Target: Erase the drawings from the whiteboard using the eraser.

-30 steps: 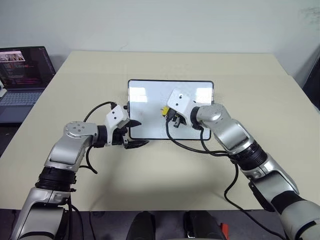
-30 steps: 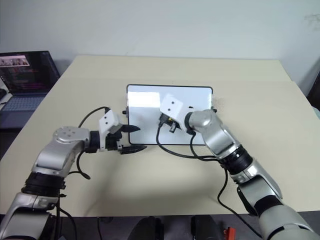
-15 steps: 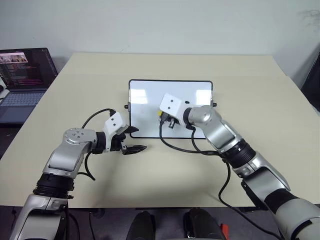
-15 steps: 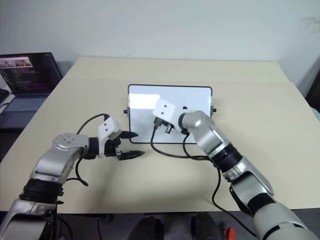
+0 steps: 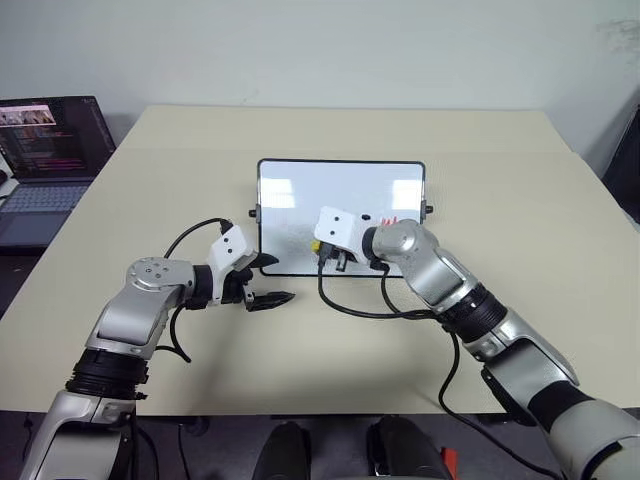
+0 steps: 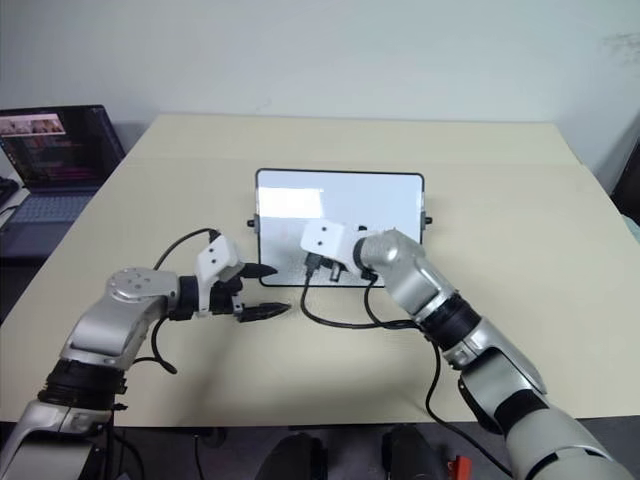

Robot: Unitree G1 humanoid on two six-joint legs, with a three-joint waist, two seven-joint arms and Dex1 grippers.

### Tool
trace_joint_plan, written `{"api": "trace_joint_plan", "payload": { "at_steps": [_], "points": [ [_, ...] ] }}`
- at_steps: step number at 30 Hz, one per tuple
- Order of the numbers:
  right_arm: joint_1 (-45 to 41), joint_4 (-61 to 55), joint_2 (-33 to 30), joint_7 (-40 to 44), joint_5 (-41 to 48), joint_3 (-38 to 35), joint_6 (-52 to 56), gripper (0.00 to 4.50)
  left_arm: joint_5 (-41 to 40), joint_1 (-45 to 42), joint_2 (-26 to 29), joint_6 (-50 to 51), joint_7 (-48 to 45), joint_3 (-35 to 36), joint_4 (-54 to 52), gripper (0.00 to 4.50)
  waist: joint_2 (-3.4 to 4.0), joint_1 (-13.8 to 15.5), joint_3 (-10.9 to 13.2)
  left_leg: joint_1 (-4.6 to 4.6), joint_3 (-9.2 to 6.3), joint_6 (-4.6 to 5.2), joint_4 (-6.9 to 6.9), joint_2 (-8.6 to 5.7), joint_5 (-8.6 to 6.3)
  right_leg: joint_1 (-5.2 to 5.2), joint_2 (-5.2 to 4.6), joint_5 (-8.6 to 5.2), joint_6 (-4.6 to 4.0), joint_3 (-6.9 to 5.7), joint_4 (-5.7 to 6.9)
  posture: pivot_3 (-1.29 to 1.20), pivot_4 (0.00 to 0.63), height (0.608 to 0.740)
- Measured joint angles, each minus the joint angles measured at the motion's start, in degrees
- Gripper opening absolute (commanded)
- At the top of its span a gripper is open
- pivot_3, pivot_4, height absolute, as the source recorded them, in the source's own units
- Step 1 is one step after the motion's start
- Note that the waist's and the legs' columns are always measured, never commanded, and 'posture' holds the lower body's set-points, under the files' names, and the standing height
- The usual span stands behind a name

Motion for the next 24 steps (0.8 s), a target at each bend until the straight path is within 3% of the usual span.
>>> {"api": "trace_joint_plan", "payload": {
  "at_steps": [5,13,24],
  "points": [
    [-2.07,1.74,-0.9,-2.02,-0.92,-3.66,-1.19,1.17,0.0,0.0,-0.01,0.0,-0.02,-0.01,-0.02,4.5,-0.01,0.17,-0.01,-0.04,0.0,0.0,-0.01,0.0,0.0,0.0,0.0,0.0,0.0,0.0,-0.11,0.0,0.15,0.74],
    [1.61,-3.1,-3.61,6.68,-0.95,-0.69,1.17,1.17,-0.01,-0.1,-0.02,-0.01,-0.19,-0.04,-0.01,4.5,-0.02,0.1,-0.01,0.0,0.0,0.01,-0.01,0.0,0.0,0.04,-0.01,0.0,0.0,0.0,-0.09,0.0,0.15,0.74],
    [-1.61,0.96,-2.9,1.4,-2.45,-3.98,-1.02,1.17,0.0,-1.03,-0.19,-0.09,-1.18,-0.12,0.13,4.5,-0.02,0.16,-0.02,0.03,0.01,0.03,0.0,-0.02,0.02,0.04,-0.01,0.0,0.0,0.01,0.02,0.0,0.15,0.74]
  ]
}}
